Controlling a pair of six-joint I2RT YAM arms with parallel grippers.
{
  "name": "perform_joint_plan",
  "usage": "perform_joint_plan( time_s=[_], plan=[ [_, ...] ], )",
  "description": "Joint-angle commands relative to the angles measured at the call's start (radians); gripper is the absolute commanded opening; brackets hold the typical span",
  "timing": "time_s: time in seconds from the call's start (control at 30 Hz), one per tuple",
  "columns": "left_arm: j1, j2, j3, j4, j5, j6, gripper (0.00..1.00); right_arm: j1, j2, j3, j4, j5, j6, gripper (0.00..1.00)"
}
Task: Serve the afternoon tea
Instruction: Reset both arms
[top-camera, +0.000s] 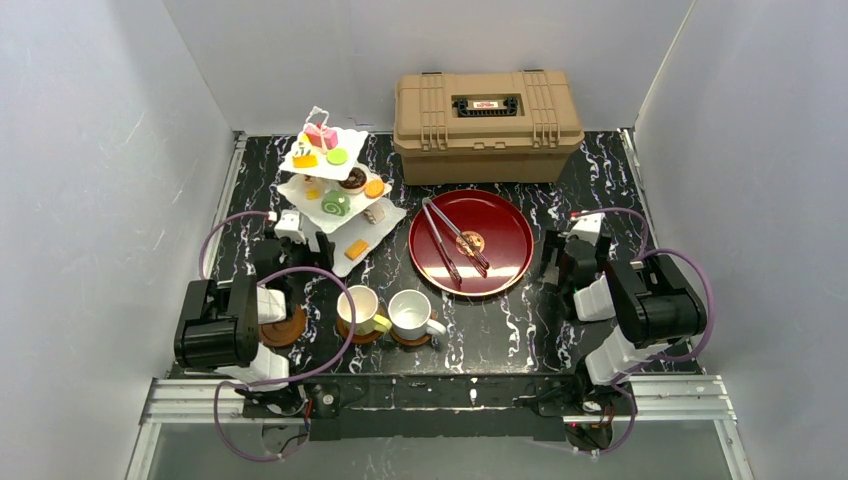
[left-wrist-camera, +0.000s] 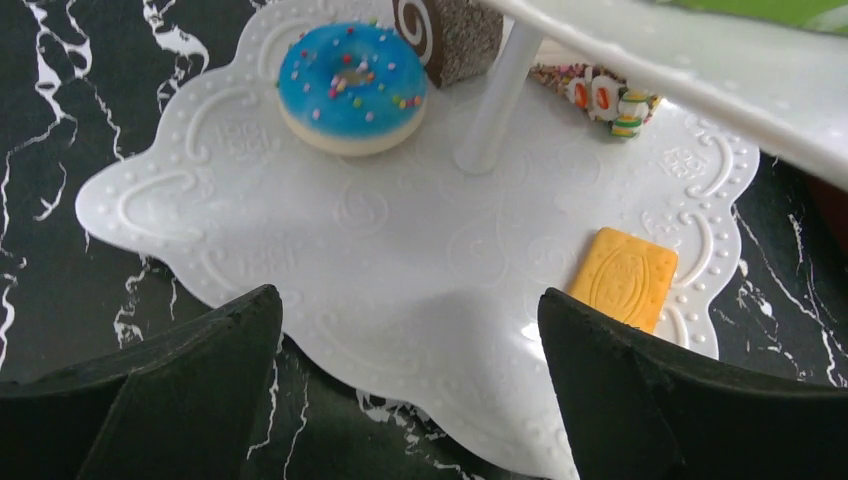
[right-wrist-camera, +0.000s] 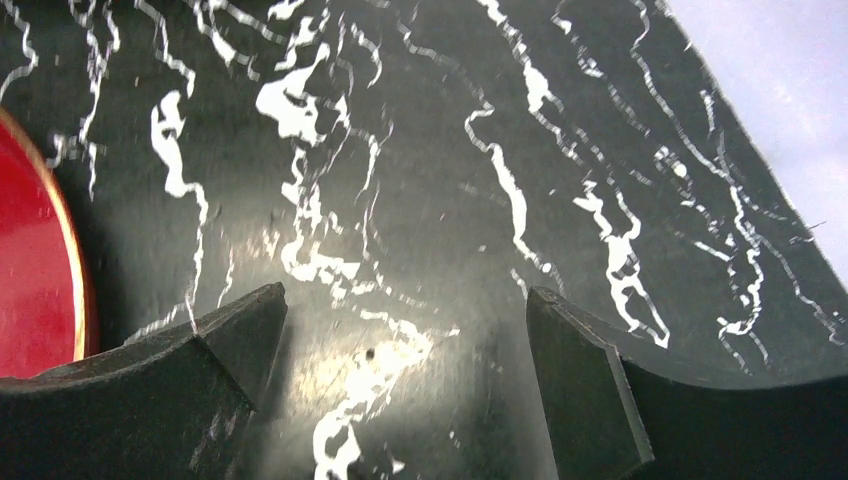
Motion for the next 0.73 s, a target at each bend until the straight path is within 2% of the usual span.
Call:
perform_joint_plan(
  time_s=[0.0,0.7],
  plan=[
    [-0.025,-0.026,0.022,-0.002,-0.049,0.031,0.98,-0.034,-0.002,0.036,0.059,-0.011,-0.006,0.98],
    [-0.026,-0.022,0.025,-0.003,-0.050,0.030,0.98,-0.034,-0.012,0.031,0.055,-0.010,-0.007,0.98]
  ],
)
